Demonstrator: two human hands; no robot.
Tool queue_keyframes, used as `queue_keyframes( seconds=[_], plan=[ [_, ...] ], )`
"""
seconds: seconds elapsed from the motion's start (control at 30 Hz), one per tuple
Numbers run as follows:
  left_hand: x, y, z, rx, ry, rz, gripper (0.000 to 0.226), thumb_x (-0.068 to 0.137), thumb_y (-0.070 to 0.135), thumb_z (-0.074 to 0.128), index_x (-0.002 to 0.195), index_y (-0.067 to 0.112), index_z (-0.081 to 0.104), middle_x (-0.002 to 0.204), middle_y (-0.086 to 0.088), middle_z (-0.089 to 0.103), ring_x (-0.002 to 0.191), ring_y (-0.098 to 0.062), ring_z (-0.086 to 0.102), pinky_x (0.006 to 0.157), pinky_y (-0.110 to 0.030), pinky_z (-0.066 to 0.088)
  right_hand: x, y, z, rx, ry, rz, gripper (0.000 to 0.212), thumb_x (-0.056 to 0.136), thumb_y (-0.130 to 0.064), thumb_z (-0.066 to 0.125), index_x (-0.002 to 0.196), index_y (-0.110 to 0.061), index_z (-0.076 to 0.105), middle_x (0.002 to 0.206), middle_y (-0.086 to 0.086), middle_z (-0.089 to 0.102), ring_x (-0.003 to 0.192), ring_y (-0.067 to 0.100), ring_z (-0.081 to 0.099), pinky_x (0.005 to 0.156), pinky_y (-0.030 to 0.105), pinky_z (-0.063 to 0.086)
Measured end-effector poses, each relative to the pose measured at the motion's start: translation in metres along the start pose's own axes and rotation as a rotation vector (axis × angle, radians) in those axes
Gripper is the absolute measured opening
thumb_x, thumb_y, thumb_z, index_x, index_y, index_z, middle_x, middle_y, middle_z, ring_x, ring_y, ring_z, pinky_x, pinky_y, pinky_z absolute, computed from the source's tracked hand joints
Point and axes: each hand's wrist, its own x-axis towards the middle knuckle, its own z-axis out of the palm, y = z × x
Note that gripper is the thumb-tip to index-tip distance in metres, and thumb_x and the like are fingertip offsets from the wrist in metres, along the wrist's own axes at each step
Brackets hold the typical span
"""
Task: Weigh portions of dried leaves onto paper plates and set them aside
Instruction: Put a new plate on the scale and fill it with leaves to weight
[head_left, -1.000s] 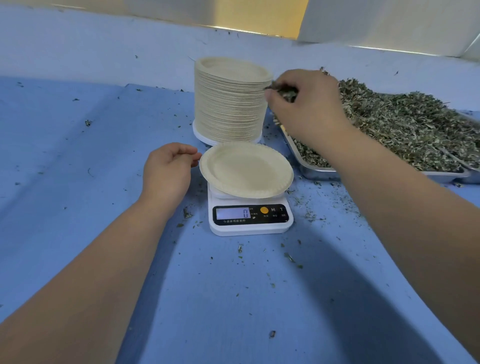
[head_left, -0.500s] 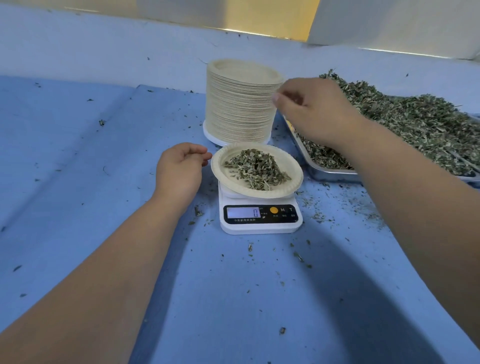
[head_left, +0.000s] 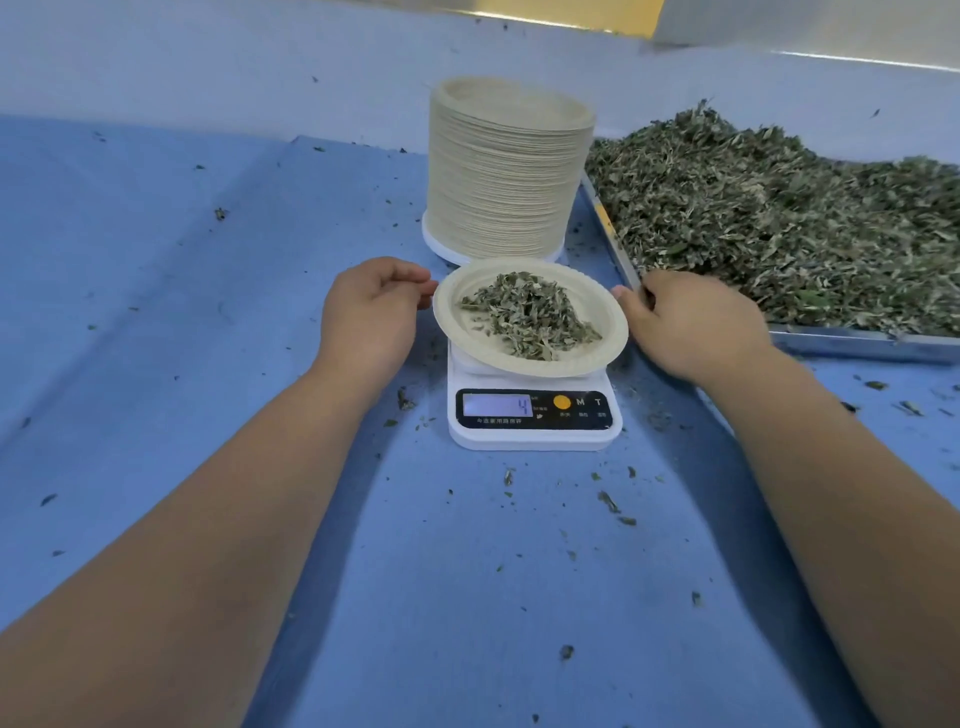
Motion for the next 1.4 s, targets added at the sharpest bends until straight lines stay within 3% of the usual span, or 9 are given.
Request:
queue_keyframes(
  seconds=[0.1,0.17,0.3,0.37,0.77,0.93,1.03,1.17,1.4],
  plan=[
    [0.000,0.002,-0.001,0.019,0.010,0.002,0.022,0.091,0.006,0.056,0.091,0.021,0.072,0.083,0.011,0.078,0.079,0.000,0.072,0.080,-0.026,0.054,-0.009,-0.004,0.001,-0.094,0.157,-0.014,0.057,0.101,-0.059,0.035,0.091,-0.010,0.063,0.094,0.016,0.060,0.101,0.040,0.054,0.076,0.046,0.047],
    [-0.001,0.004,-0.001,0.020,0.013,0.009,0.021,0.091,0.005,0.056,0.092,0.019,0.073,0.082,0.012,0.077,0.077,0.002,0.072,0.078,-0.024,0.053,-0.010,-0.007,0.002,-0.119,0.137,0.014,0.064,0.100,-0.064,0.032,0.105,-0.010,0.066,0.109,0.020,0.061,0.108,0.042,0.053,0.083,0.050,0.047],
    [-0.002,0.005,0.000,0.014,0.010,0.008,0.023,0.091,0.004,0.054,0.093,0.017,0.072,0.087,0.007,0.078,0.079,0.000,0.072,0.079,-0.025,0.053,-0.004,0.000,0.003,-0.105,0.019,0.009,0.066,0.097,-0.072,0.022,0.073,-0.018,0.052,0.076,0.003,0.061,0.065,0.023,0.053,0.058,0.030,0.036],
    [-0.001,0.004,0.000,0.001,0.009,0.000,0.023,0.091,0.005,0.054,0.093,0.018,0.072,0.089,0.006,0.079,0.081,-0.001,0.073,0.082,-0.028,0.054,-0.004,0.002,0.003,-0.093,0.039,0.001,0.064,0.097,-0.071,0.024,0.067,-0.019,0.048,0.067,0.000,0.055,0.057,0.020,0.049,0.052,0.026,0.029],
    [0.000,0.002,-0.001,-0.014,0.014,0.001,0.023,0.092,0.003,0.054,0.094,0.017,0.072,0.085,0.009,0.079,0.079,-0.001,0.073,0.076,-0.023,0.051,-0.005,0.003,0.000,0.034,0.110,-0.006,0.055,0.105,-0.056,0.025,0.072,-0.018,0.049,0.064,0.000,0.052,0.058,0.023,0.049,0.051,0.028,0.028],
    [-0.001,0.002,-0.001,-0.011,0.011,-0.010,0.023,0.092,0.005,0.055,0.093,0.019,0.072,0.086,0.009,0.079,0.081,-0.002,0.073,0.081,-0.027,0.053,0.007,0.004,-0.010,0.232,0.082,0.045,0.053,0.104,-0.040,0.036,0.066,-0.006,0.051,0.058,0.010,0.051,0.053,0.030,0.046,0.051,0.031,0.034],
    [-0.002,0.003,-0.001,-0.007,0.005,-0.008,0.022,0.092,0.005,0.055,0.094,0.018,0.073,0.086,0.010,0.078,0.080,-0.001,0.073,0.081,-0.027,0.054,0.015,0.000,-0.013,0.275,0.059,0.108,0.048,0.100,-0.035,0.038,0.060,-0.009,0.042,0.055,0.011,0.044,0.051,0.026,0.038,0.052,0.031,0.032],
    [-0.003,0.006,-0.002,-0.012,0.006,-0.008,0.022,0.093,0.004,0.054,0.096,0.016,0.072,0.089,0.007,0.079,0.082,-0.003,0.074,0.085,-0.030,0.056,0.012,-0.003,-0.010,0.274,0.099,0.207,0.051,0.100,-0.039,0.036,0.063,-0.008,0.050,0.059,0.011,0.053,0.053,0.029,0.047,0.055,0.030,0.040],
    [-0.001,0.004,-0.001,-0.018,0.009,-0.005,0.023,0.093,0.005,0.054,0.093,0.019,0.072,0.091,0.006,0.079,0.084,-0.004,0.074,0.089,-0.033,0.057,0.017,0.000,-0.014,0.386,0.170,0.214,0.054,0.102,-0.039,0.039,0.054,-0.013,0.038,0.049,0.007,0.040,0.048,0.027,0.039,0.048,0.029,0.025]
  ],
)
